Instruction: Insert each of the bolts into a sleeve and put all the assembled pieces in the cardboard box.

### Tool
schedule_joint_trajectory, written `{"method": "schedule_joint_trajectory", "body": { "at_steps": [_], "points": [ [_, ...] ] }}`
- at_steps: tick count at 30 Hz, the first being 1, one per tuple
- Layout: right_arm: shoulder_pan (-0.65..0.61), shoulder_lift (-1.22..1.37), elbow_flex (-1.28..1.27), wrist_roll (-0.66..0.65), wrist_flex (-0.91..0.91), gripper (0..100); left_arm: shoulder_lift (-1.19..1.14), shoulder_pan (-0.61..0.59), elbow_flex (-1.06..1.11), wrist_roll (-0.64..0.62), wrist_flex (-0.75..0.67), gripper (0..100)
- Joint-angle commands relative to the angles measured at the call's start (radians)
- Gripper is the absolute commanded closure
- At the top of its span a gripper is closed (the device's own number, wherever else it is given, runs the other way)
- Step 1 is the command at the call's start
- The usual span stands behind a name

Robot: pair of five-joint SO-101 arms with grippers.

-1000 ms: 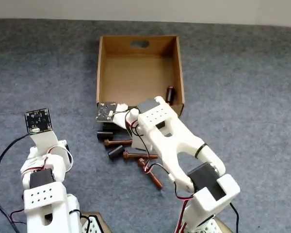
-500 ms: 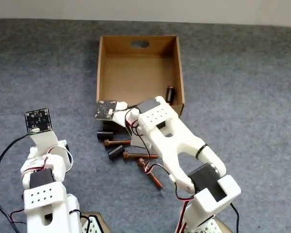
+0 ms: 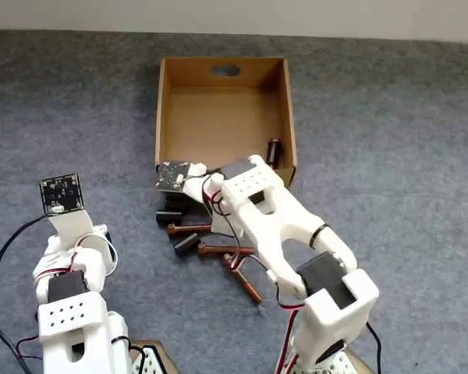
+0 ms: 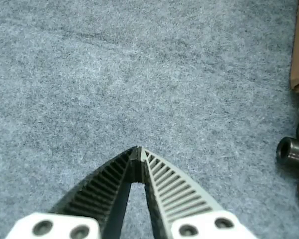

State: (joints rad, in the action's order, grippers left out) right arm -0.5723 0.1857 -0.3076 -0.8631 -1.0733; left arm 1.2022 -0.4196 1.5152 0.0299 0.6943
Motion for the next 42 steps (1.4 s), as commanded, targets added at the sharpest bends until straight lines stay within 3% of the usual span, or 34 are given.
{"method": "schedule_joint_trajectory", "body": {
  "at_steps": [1, 4, 18, 23, 27, 30, 39, 42],
  "points": [
    [0.035, -0.005, 0.03, -0.029, -0.053, 83.6, 0.007, -0.008, -0.05, -0.008, -0.015, 99],
    [0.056, -0.002, 0.022, -0.089, -0.065, 83.6, 0.007, -0.008, -0.05, -0.008, -0.015, 99],
    [0.059, 0.007, -0.027, -0.086, -0.033, 83.9, 0.007, -0.008, -0.05, -0.008, -0.017, 99],
    [0.059, 0.004, -0.124, 0.035, 0.114, 83.9, 0.007, -0.008, -0.05, -0.008, -0.017, 99],
    [0.065, -0.004, -0.137, 0.13, 0.133, 85.1, 0.007, -0.008, -0.048, -0.008, -0.017, 99],
    [0.067, -0.005, -0.111, 0.216, 0.127, 98.6, 0.007, -0.008, -0.048, -0.008, -0.017, 99],
    [0.22, -0.179, -0.016, 0.265, -0.067, 99.2, 0.007, -0.008, -0.048, -0.008, -0.017, 99],
    [0.305, -0.294, -0.038, 0.377, -0.166, 99.2, 0.007, -0.008, -0.048, -0.008, -0.017, 99]
  ]
}}
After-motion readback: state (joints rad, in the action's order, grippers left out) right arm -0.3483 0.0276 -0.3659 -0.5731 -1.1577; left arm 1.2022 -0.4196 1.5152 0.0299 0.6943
